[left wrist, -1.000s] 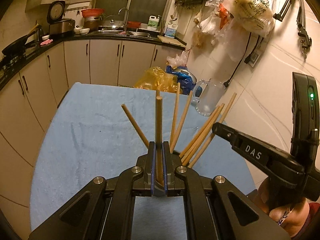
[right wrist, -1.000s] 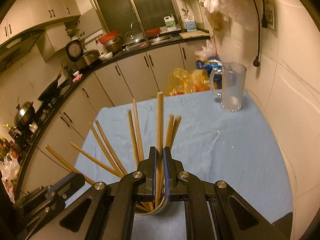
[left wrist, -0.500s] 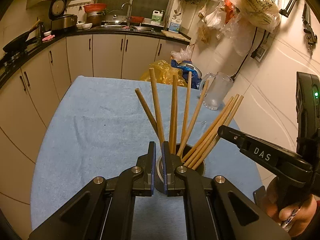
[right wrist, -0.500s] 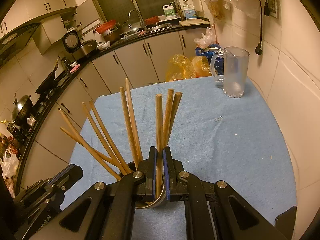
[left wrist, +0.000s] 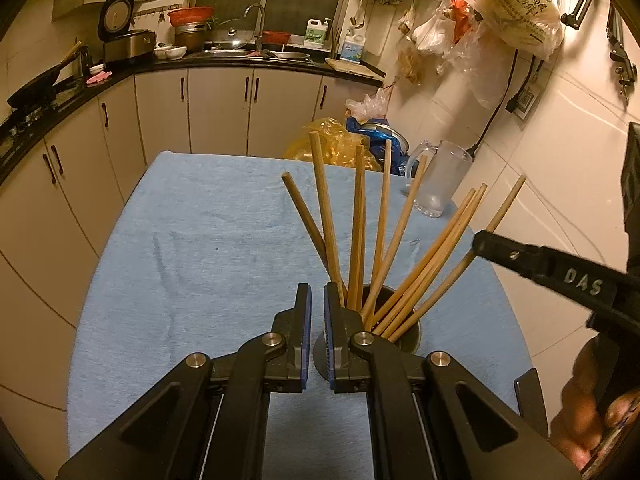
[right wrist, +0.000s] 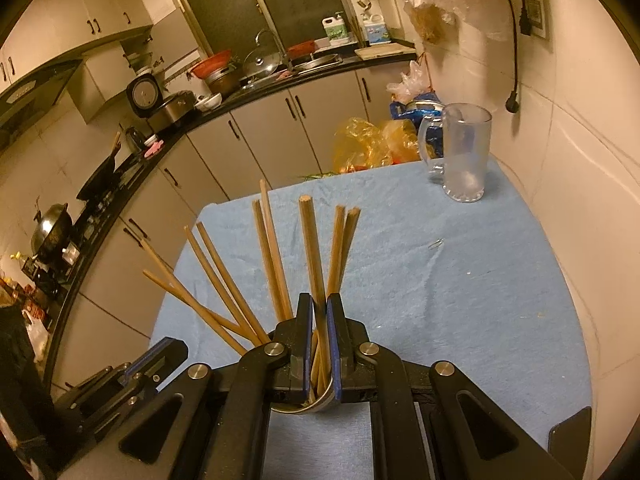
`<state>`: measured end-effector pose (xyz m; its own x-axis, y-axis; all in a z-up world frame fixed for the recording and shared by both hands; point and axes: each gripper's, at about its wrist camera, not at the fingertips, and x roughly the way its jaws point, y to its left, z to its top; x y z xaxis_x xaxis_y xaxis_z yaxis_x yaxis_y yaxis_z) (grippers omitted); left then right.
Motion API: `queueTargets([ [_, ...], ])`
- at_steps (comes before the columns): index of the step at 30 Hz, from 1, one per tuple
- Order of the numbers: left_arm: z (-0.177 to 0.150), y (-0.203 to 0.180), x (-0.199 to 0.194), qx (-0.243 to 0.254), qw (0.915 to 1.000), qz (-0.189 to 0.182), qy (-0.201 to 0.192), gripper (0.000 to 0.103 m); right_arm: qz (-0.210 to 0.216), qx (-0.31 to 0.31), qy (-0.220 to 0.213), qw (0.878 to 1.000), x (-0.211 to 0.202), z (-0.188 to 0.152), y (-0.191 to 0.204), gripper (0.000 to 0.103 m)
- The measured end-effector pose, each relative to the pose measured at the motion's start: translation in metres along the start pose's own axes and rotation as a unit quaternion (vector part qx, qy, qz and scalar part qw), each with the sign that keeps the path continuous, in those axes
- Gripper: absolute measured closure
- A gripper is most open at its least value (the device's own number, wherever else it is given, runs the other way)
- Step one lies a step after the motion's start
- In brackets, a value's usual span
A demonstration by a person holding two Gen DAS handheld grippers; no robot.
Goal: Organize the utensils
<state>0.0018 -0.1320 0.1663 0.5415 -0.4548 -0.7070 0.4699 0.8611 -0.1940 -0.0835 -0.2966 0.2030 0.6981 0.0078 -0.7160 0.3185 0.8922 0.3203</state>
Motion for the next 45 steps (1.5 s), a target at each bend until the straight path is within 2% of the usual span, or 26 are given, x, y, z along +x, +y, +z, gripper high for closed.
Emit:
queueTargets([
  [2, 0.0, -0.001, -0.002, 0.001, 1.0, 0.002, -0.002, 0.096, -0.001, 0.004, -0.005, 1.0, -0.007, 0.0, -0.002, 0.094],
  [6, -0.001, 0.0, -0.008, 0.0, 0.9999, 0.01, -0.01, 0.08, -0.007, 0.012, -0.012, 1.0, -0.019, 0.0, -0.005, 0.091],
  [8, -0.002, -0.001, -0.012, 0.002, 0.9998, 0.016, -0.015, 0.078, -0.008, 0.016, -0.014, 1.0, -0.025, -0.001, -0.007, 0.085],
  [10, -0.004, -0.001, -0.017, 0.004, 0.9996, 0.022, -0.017, 0.072, -0.009, 0.023, -0.016, 1.0, -0.031, -0.004, -0.01, 0.08],
  [12, -0.005, -0.002, -0.023, 0.005, 0.9994, 0.028, -0.021, 0.068, -0.011, 0.028, -0.016, 0.999, -0.039, -0.008, -0.012, 0.079],
  [16, -0.01, -0.004, -0.039, 0.011, 0.9983, 0.05, -0.026, 0.047, -0.016, 0.033, -0.015, 0.999, -0.049, -0.015, -0.015, 0.071],
  [21, -0.021, -0.004, -0.062, 0.017, 0.9955, 0.089, -0.025, 0.028, -0.023, 0.026, -0.007, 0.999, -0.068, -0.037, -0.013, 0.057],
  [23, -0.028, -0.003, -0.073, 0.017, 0.9939, 0.106, -0.025, 0.024, -0.031, 0.01, -0.007, 0.999, -0.079, -0.05, -0.008, 0.052],
  [25, -0.036, -0.002, -0.087, 0.02, 0.9905, 0.132, -0.033, 0.013, -0.035, -0.002, -0.006, 0.999, -0.088, -0.06, -0.005, 0.047],
  [29, -0.048, -0.006, -0.108, 0.037, 0.9849, 0.166, -0.035, 0.007, -0.047, -0.026, -0.013, 0.998, -0.111, -0.08, 0.002, 0.041],
  [32, -0.056, -0.011, -0.116, 0.053, 0.9841, 0.169, -0.015, 0.006, -0.055, -0.032, -0.016, 0.998, -0.119, -0.087, 0.002, 0.04],
  [35, -0.059, -0.015, -0.119, 0.059, 0.979, 0.195, -0.002, 0.006, -0.062, -0.024, -0.021, 0.998, -0.128, -0.09, 0.001, 0.04],
  [40, -0.066, -0.018, -0.129, 0.072, 0.9763, 0.204, -0.011, 0.006, -0.067, -0.032, -0.025, 0.997, -0.137, -0.099, 0.007, 0.04],
  [45, -0.071, -0.02, -0.13, 0.079, 0.9784, 0.191, -0.006, 0.006, -0.071, -0.045, -0.026, 0.996, -0.143, -0.106, 0.013, 0.04],
])
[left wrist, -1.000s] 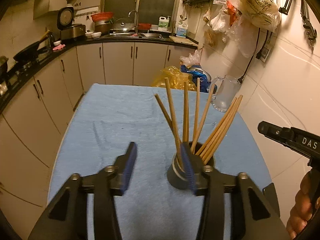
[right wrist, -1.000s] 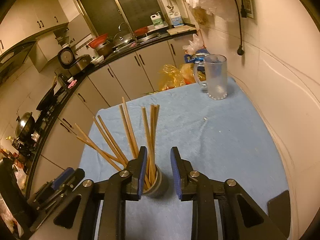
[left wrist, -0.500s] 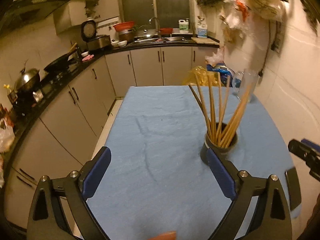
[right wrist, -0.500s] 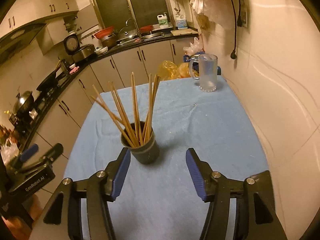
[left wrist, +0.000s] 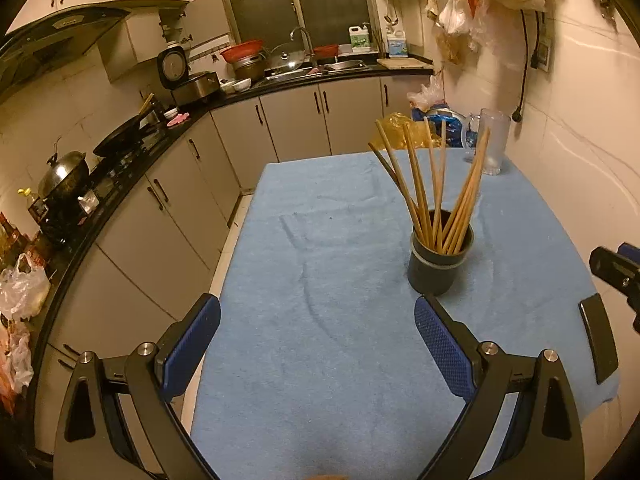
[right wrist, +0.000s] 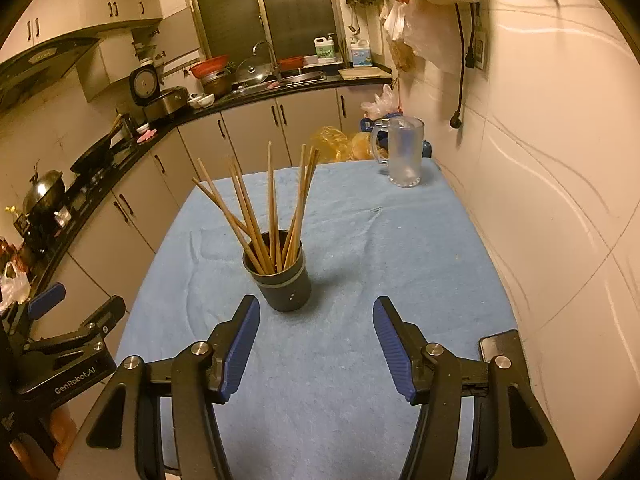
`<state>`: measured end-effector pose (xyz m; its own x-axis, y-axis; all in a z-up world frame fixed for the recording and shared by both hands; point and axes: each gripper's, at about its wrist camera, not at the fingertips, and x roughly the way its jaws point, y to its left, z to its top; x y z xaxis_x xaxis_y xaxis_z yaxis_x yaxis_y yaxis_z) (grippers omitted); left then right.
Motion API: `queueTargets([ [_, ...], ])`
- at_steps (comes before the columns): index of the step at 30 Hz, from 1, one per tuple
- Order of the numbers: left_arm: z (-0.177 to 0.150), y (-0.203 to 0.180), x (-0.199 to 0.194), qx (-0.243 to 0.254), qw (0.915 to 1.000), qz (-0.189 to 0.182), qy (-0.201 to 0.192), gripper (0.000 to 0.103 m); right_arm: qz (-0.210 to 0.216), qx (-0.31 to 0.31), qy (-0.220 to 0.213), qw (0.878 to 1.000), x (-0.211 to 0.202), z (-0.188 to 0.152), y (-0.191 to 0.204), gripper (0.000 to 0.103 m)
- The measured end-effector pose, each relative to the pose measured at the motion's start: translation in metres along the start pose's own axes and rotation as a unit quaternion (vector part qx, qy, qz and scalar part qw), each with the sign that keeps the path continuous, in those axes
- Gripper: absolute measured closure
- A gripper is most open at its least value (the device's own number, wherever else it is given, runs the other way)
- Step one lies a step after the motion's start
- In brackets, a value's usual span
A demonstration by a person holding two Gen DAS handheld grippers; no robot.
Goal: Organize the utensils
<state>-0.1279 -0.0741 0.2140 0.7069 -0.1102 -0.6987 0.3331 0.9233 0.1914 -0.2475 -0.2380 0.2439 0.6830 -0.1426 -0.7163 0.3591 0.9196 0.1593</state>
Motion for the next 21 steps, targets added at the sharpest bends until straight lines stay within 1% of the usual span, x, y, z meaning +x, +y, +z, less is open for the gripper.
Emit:
queueTargets([
  [9, -0.004, -0.007, 0.001, 0.023, 0.9997, -0.009, 0.005, 0.006, -0.007, 0.004, 0.01, 1.0, 0.0, -0.006, -0.002, 0.039],
  [21, -0.006, 0.002, 0.006, 0.015, 0.9998, -0.003, 0.015, 0.006, 0.0, -0.007, 0.02, 1.0, 0.009, -0.004, 0.008, 0.037],
])
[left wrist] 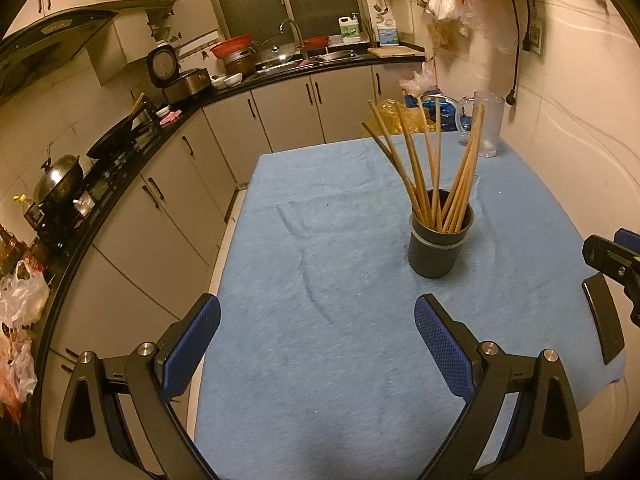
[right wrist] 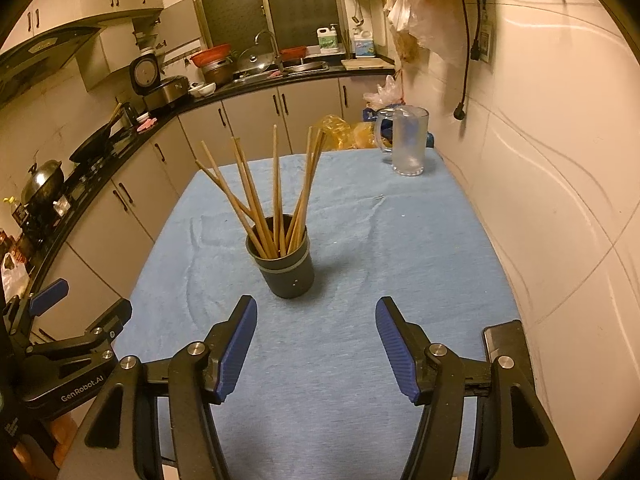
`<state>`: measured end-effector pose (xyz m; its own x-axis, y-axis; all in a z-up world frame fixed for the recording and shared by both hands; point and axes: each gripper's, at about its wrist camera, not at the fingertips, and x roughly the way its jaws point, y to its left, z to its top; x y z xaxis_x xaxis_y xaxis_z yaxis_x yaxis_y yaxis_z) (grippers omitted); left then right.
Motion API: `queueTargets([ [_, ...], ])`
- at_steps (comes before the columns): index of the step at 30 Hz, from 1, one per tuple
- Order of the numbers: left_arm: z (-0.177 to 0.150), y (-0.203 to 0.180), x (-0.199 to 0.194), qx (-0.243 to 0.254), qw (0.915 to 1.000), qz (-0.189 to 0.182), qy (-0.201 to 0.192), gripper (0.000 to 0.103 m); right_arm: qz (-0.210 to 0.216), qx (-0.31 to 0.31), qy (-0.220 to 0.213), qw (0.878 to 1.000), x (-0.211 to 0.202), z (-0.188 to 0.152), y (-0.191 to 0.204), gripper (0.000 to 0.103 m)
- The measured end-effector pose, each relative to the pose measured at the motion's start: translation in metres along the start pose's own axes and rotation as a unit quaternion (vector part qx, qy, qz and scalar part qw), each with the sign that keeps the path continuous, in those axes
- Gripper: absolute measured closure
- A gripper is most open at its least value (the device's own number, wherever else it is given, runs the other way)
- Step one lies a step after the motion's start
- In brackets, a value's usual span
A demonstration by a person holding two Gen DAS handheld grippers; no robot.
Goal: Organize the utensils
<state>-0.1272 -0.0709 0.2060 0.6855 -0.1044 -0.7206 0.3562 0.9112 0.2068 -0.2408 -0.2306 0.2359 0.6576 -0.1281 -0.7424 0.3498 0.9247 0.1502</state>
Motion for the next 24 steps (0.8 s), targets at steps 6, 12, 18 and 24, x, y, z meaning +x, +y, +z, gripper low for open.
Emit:
queueTargets([
  [6, -0.004, 0.007, 0.001, -0.007, 0.9999, 0.006, 0.005, 0.006, 0.008, -0.01, 0.006, 1.0, 0.005, -0.001, 0.011, 0.037],
  [12, -0.01, 0.011, 0.003, -0.01, 0.9998, 0.01, 0.01, 0.006, 0.013, -0.015, 0.011, 1.0, 0.009, -0.003, 0.018, 0.036],
  [18, -0.012, 0.011, 0.001, -0.007, 0.9999, 0.013, 0.008, 0.006, 0.014, -0.015, 0.011, 1.0, 0.009, -0.005, 0.021, 0.035],
  [24, -0.011, 0.012, -0.004, -0.004, 0.9999, 0.011, 0.005, 0.006, 0.012, -0.01, 0.009, 1.0, 0.007, -0.007, 0.021, 0.035],
])
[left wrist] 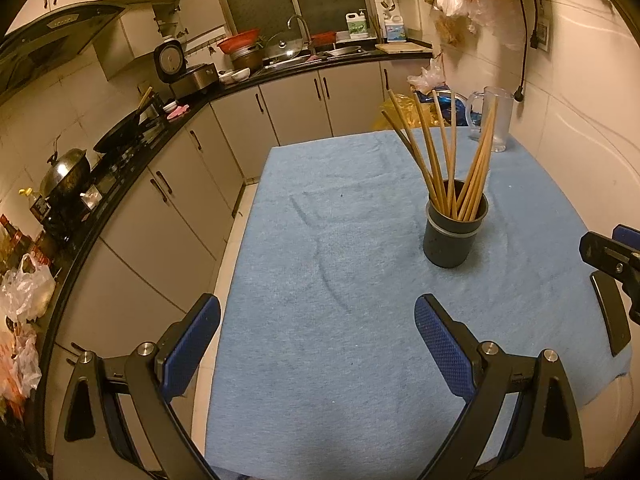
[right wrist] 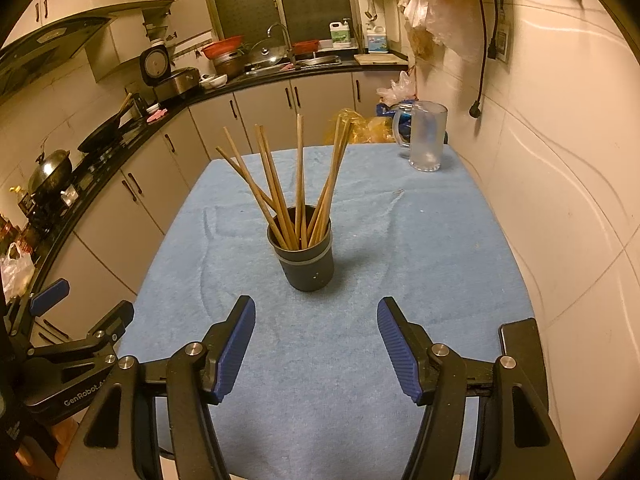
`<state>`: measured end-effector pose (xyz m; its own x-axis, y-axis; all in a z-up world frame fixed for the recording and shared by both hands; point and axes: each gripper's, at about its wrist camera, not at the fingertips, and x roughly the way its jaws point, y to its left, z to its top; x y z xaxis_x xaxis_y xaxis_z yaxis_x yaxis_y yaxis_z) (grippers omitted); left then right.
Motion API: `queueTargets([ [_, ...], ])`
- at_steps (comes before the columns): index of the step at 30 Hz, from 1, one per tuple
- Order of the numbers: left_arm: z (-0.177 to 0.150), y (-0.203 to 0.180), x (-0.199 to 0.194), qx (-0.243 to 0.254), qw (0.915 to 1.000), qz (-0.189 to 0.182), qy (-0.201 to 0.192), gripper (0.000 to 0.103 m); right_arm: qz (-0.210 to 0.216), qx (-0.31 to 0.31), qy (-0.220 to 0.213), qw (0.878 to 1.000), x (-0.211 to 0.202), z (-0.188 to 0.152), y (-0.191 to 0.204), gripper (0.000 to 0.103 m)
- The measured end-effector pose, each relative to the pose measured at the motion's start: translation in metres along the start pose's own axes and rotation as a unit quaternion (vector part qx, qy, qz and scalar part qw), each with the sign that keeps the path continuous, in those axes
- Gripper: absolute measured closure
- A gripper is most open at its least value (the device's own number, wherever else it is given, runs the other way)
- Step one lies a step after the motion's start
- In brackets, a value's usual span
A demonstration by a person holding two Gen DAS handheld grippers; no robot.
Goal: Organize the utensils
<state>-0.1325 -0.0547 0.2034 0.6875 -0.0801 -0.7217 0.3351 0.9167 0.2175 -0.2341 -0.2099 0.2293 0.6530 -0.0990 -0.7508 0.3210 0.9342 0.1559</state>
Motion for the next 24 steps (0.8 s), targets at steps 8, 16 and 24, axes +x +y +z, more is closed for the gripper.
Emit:
queueTargets([
  [8, -0.002, -0.001, -0.001, 0.008, 1.0, 0.001, -0.002, 0.006, -0.002, 0.007, -0.001, 1.0, -0.002, -0.003, 0.001, 0.034],
  [16, -0.005, 0.006, 0.001, 0.002, 1.0, 0.007, 0.002, 0.006, 0.003, -0.002, 0.006, 1.0, 0.003, -0.001, 0.008, 0.034],
  [24, -0.01, 0.014, 0.005, -0.008, 0.9998, 0.011, 0.012, 0.006, 0.007, -0.013, 0.016, 1.0, 0.01, -0.001, 0.017, 0.034],
])
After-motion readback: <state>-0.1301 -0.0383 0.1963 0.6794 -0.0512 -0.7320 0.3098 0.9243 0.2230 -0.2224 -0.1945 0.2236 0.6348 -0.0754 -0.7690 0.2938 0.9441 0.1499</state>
